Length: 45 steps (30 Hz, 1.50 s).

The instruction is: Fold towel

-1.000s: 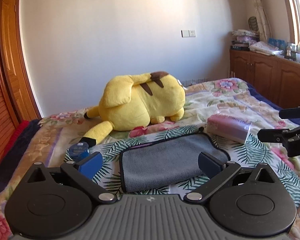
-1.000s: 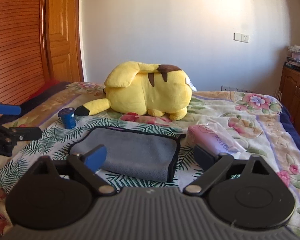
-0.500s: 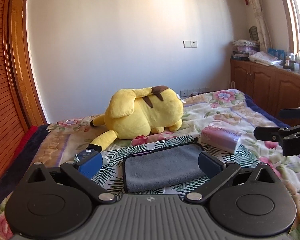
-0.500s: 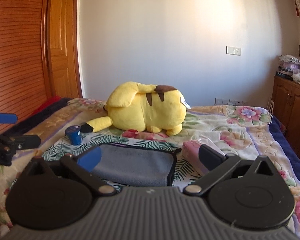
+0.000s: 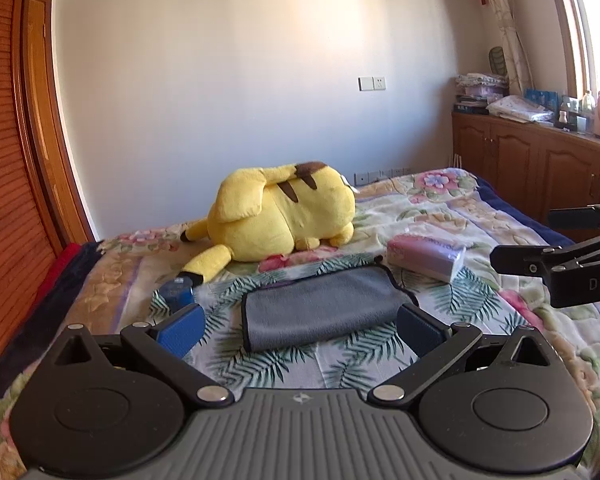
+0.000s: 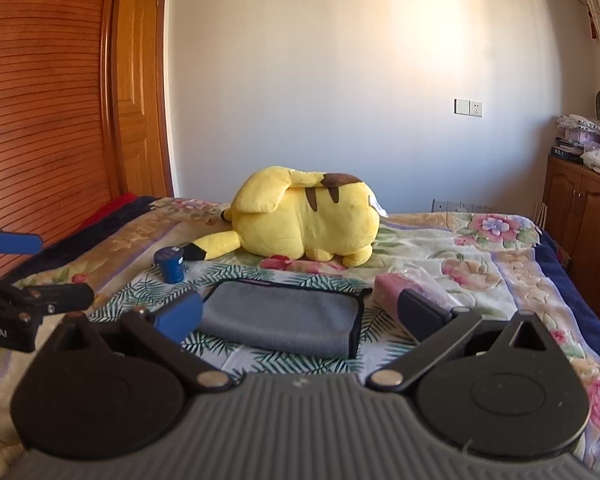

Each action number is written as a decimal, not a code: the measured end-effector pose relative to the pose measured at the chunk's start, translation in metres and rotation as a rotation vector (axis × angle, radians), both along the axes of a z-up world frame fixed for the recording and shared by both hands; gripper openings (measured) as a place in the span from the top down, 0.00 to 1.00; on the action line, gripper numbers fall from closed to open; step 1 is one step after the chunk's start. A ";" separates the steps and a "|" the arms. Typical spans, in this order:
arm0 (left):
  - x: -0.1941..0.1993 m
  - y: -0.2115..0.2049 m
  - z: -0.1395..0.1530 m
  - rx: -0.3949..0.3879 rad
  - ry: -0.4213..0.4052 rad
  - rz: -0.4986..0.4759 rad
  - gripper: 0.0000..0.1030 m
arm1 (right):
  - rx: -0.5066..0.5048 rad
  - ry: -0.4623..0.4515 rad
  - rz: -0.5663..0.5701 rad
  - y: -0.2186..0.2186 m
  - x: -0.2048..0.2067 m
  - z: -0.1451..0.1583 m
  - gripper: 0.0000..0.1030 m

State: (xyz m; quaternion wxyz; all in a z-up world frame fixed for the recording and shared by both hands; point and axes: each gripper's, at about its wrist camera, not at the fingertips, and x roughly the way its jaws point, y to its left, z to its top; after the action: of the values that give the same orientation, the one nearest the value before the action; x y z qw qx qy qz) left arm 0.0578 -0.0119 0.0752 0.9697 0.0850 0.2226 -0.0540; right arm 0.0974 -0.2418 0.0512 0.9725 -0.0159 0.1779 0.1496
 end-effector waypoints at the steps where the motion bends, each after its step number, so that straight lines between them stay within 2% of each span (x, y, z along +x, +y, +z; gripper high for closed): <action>1: -0.002 0.000 -0.003 -0.003 0.006 0.000 0.16 | 0.002 0.004 0.001 0.000 -0.002 -0.002 0.00; 9: -0.025 -0.005 -0.025 0.008 0.032 -0.008 0.16 | 0.004 0.027 -0.018 0.000 -0.021 -0.021 0.00; 21: -0.047 -0.002 -0.059 -0.033 0.078 0.027 0.16 | -0.005 0.070 -0.054 -0.008 -0.042 -0.051 0.00; 31: -0.046 -0.003 -0.087 -0.051 0.100 0.054 0.16 | -0.003 0.103 -0.055 -0.004 -0.049 -0.070 0.00; 35: -0.045 -0.004 -0.096 -0.034 0.089 0.063 0.16 | -0.010 0.108 -0.057 -0.003 -0.051 -0.078 0.00; 45: -0.043 0.009 -0.104 -0.093 0.099 0.094 0.16 | -0.005 0.126 -0.076 -0.006 -0.048 -0.094 0.00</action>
State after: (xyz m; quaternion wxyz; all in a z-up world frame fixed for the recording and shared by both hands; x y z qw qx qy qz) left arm 0.0147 -0.0034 -0.0287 0.9619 0.0265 0.2713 -0.0227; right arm 0.0493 -0.2473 -0.0425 0.9643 -0.0018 0.2398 0.1127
